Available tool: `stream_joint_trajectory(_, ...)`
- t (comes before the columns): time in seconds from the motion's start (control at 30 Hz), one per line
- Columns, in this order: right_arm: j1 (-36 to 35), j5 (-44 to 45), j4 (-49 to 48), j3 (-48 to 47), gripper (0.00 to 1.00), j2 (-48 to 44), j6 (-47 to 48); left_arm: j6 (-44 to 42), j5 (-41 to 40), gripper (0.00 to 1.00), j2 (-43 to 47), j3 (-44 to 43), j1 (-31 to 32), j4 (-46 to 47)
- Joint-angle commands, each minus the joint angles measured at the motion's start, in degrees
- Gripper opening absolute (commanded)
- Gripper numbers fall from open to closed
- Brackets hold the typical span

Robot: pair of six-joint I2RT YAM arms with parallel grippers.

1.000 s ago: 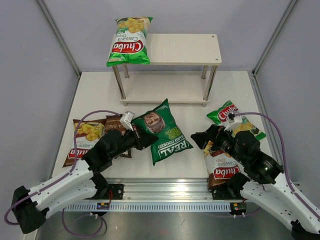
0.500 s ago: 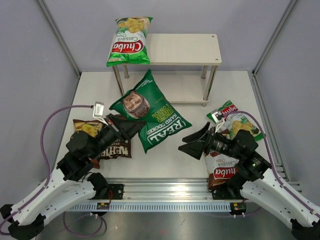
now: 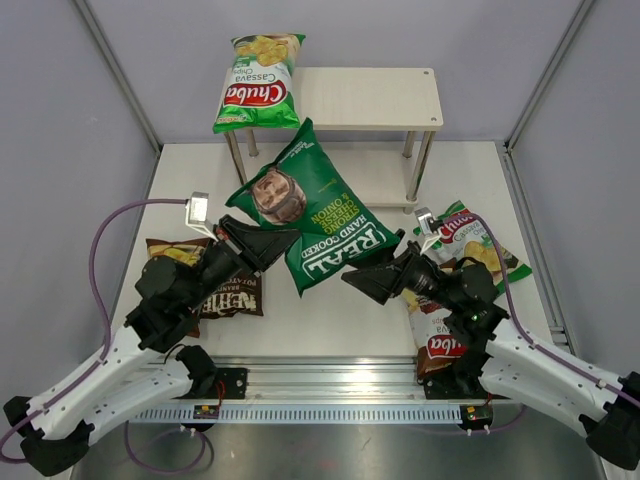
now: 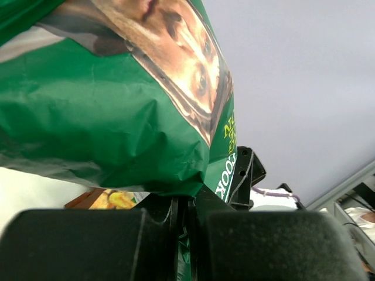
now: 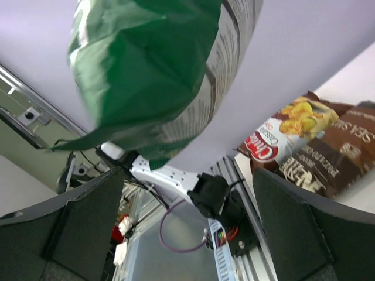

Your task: Place and organize the chips bags onto the shelf

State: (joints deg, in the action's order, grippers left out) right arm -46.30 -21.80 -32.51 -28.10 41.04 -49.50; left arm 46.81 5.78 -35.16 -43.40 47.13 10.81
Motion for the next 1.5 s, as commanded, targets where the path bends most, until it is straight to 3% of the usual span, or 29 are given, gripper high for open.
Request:
stream_joint_trajectory(0.0,-2.2,6.9,-16.4,-1.3,0.98,4.3,-0.3,2.4,3.1,0.00,-1.9,-2.8,0.0,12.4)
stream_joint_trajectory(0.17,-4.5,12.4,-26.4,-1.6,0.98,7.8,0.4,3.8,4.2,0.00,-3.9,-2.6,0.1,14.2)
stream_joint_trajectory(0.43,-4.9,18.6,-29.6,-4.5,0.96,10.2,2.1,2.1,7.0,0.00,-5.9,-2.0,0.8,14.7)
stream_joint_trajectory(0.57,-4.9,19.5,-26.7,-6.7,0.81,11.3,1.7,0.0,9.9,0.00,-7.5,-3.2,0.8,12.9)
stream_joint_trajectory(0.6,-4.9,20.0,-26.4,-6.8,0.67,11.3,1.7,-0.1,10.2,0.02,-7.5,-3.2,0.8,12.6)
stream_joint_trajectory(0.7,-4.9,21.1,-25.8,-6.1,0.49,10.9,1.3,-1.5,9.2,0.20,-6.2,-3.5,0.8,11.0)
stream_joint_trajectory(0.73,-5.0,21.4,-25.3,-5.9,0.47,10.2,1.2,-3.0,7.1,0.27,-5.6,-3.9,0.8,8.1)
stream_joint_trajectory(0.77,-5.0,23.3,-23.7,-6.0,0.43,9.7,1.4,-4.0,5.7,0.44,-5.0,-5.1,0.8,6.2)
stream_joint_trajectory(0.87,-4.9,28.0,-18.4,-7.0,0.37,8.1,1.2,-8.7,-3.5,0.59,-3.2,-8.4,0.8,-5.8)
stream_joint_trajectory(0.9,-4.9,31.2,-16.5,-7.5,0.36,7.7,1.1,-10.6,-10.5,0.60,-2.6,-10.9,0.7,-13.2)
stream_joint_trajectory(1.03,-4.4,35.4,-11.5,-11.4,0.35,8.0,1.0,-13.8,-26.2,0.71,-3.4,-17.9,0.7,-30.2)
stream_joint_trajectory(1.17,-0.8,38.1,-6.9,-18.1,0.32,10.4,-0.4,-17.9,-34.0,0.80,-3.4,-21.6,0.7,-41.5)
stream_joint_trajectory(1.37,11.0,36.3,-6.2,-26.3,0.30,18.9,-11.2,-23.4,-42.4,0.85,-1.0,-25.8,0.7,-52.1)
stream_joint_trajectory(1.47,11.5,40.8,-4.4,-32.2,0.30,23.8,-11.1,-26.6,-47.4,0.88,0.1,-27.4,0.7,-58.9)
